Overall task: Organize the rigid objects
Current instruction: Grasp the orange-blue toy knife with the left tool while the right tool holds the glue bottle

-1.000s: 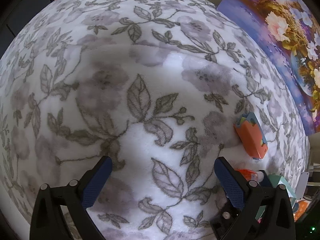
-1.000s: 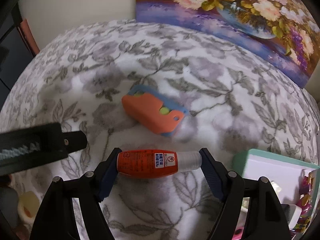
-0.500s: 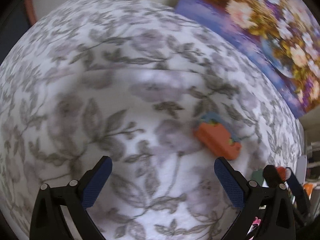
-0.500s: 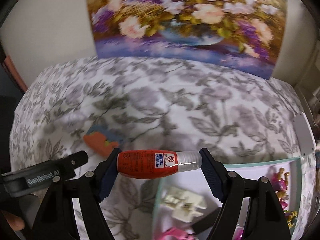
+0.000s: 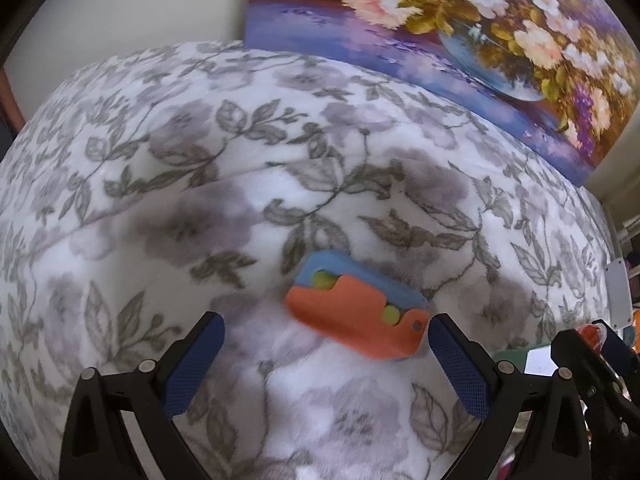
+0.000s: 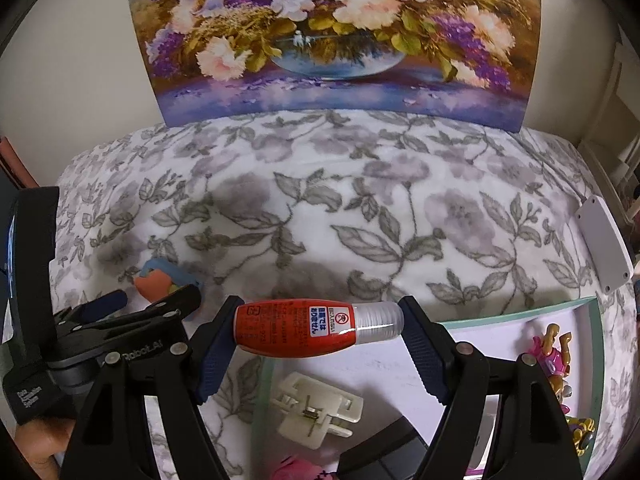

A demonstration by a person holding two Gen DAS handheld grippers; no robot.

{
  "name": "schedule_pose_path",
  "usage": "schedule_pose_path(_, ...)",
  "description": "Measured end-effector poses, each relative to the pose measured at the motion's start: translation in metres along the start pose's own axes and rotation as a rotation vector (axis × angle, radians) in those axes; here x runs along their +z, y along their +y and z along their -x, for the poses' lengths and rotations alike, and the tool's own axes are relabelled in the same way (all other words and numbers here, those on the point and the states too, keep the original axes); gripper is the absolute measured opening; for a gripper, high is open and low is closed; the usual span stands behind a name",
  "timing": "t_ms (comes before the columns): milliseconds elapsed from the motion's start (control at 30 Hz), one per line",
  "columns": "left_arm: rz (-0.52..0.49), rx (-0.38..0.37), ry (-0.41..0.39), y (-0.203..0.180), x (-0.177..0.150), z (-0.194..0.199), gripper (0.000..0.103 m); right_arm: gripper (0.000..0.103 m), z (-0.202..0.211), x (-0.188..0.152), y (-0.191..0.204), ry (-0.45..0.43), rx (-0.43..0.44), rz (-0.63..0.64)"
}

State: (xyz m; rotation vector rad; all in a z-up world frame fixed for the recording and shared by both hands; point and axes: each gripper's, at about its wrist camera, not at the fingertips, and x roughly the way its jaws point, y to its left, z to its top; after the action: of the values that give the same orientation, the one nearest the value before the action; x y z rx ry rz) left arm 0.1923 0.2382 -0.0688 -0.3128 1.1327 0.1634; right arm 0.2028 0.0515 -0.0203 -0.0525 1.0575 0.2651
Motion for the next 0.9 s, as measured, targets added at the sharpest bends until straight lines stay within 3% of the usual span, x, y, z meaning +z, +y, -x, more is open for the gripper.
schedule_pose_path(167, -0.043, 0.024, -0.017, -0.011, 0.0, -0.009, 0.1, 0.079, -0.002, -0.001, -0.005, 0.007, -0.002, -0.008)
schedule_pose_path(367, -0.087, 0.042, -0.06, -0.018, 0.001, -0.009, 0.078, 0.079, -0.001, -0.001, -0.005, 0.011, -0.005, -0.008)
schedule_pose_path(667, -0.079, 0.044, -0.052, -0.02, -0.007, 0.003, 0.078, 0.079, 0.015, -0.004, -0.014, 0.022, -0.023, -0.018)
schedule_pose_path(900, -0.07, 0.029, -0.081, -0.031, -0.015, 0.049, 0.076, 0.079, 0.049, -0.012, -0.035, 0.036, -0.047, -0.078)
